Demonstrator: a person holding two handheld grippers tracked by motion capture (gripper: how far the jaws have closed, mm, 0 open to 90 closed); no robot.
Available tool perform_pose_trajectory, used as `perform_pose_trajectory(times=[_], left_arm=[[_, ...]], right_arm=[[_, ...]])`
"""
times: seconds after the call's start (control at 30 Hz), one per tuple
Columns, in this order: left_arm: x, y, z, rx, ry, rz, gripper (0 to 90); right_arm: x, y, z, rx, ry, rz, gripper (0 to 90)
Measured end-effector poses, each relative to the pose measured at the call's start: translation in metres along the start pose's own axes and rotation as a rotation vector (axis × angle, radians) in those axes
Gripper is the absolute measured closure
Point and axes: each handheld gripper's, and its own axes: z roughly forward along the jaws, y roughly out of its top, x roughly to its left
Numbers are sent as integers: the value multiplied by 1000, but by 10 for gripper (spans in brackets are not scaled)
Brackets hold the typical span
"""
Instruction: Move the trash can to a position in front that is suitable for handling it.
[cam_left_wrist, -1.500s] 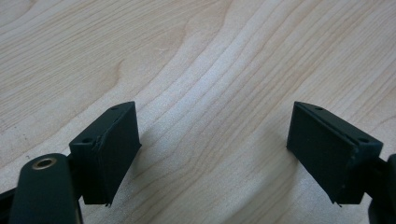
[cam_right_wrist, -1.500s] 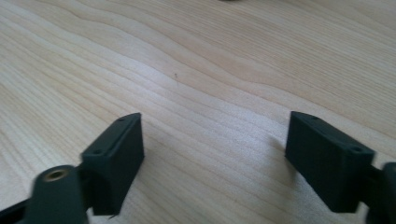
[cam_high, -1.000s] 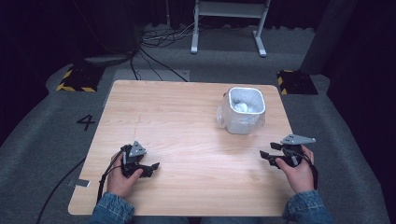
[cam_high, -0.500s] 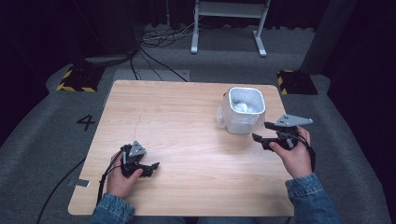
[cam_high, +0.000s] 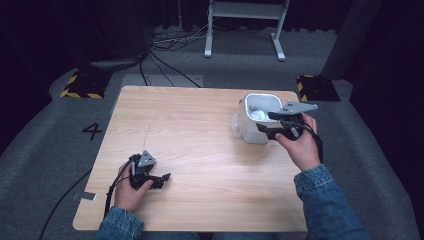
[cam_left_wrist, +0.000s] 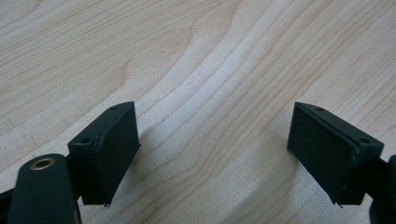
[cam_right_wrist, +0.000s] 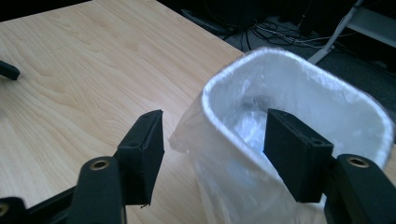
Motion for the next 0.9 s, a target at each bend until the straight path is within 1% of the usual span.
perform_pose_trajectory(times=[0.17,0.23,0.33,0.43,0.5,0.6,0.67,0.73,0.77,0.8,0.9], left_arm=[[0,0,0,2,-1,-2,161],[0,0,0,2,-1,-2,161],[0,0,0,2,-1,-2,161],[0,0,0,2,-1,-2,161],[0,0,0,2,-1,-2,161],[0,0,0,2,-1,-2,161],[0,0,0,3,-2,-4,161],[0,0,0,3,-1,-4,161],[0,0,0,3,-2,-4,161],[0,0,0,3,-1,-4,161],[0,0,0,2,0,-1,161]], right_arm=[[0,10,22,24,7,-35,441],[1,12,31,33,6,-39,461],[3,15,43,46,-1,-62,484],[3,16,52,58,-4,-62,535],[3,16,58,76,-10,-60,572],[2,13,64,108,1,-54,649],[2,12,66,133,-3,-59,696],[3,11,67,141,-10,-68,726],[4,12,67,142,-15,-71,756],[4,12,66,143,-12,-67,756],[6,13,66,148,-13,-75,758]])
